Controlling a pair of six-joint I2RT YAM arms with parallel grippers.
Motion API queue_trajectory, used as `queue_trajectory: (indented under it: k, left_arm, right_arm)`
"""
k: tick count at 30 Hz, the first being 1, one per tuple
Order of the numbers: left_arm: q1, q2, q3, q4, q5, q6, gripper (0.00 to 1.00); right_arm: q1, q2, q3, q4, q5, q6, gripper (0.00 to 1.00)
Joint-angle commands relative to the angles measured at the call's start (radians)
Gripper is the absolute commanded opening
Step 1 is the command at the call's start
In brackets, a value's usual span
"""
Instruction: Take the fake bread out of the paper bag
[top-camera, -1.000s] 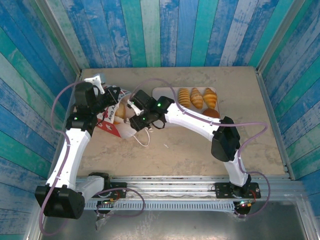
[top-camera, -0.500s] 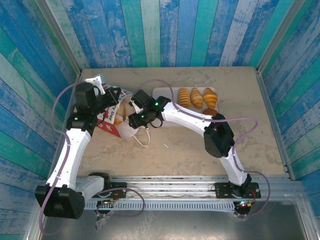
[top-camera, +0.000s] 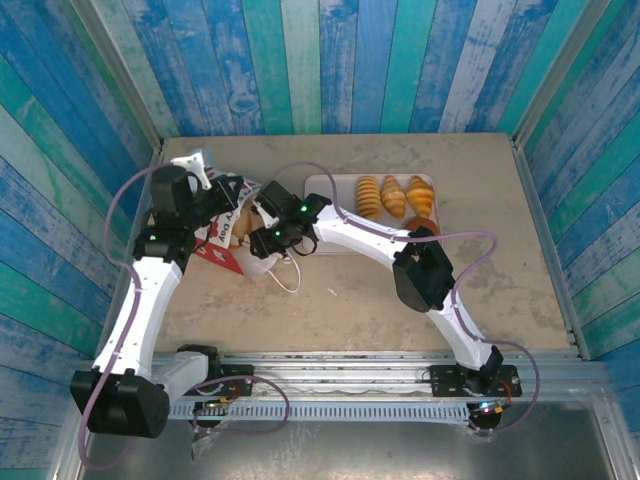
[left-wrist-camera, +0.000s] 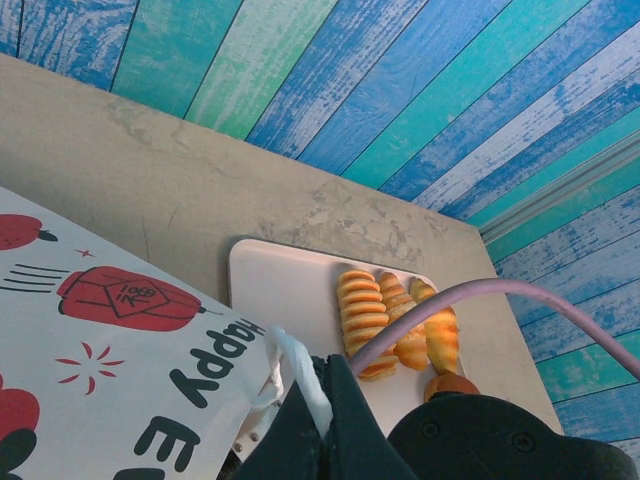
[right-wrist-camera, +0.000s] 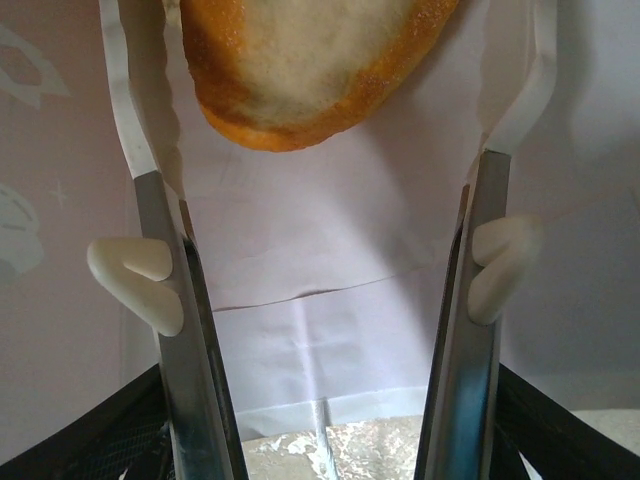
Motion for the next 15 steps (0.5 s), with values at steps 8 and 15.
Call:
queue_trajectory:
  k: [8,15]
  left_arm:
    - [0.000,-0.014,-0.010,0.019,-0.022,0.008,0.00]
    - [0.000,-0.008,-0.003,-0.001,-0.060,0.019,0.00]
  right_arm:
    - [0.002,-0.030,0.017,-0.003,-0.003,-0.051,0.57]
    - [0.026,-0.118,-0.029,-0.052,0.108,-0.143,0.56]
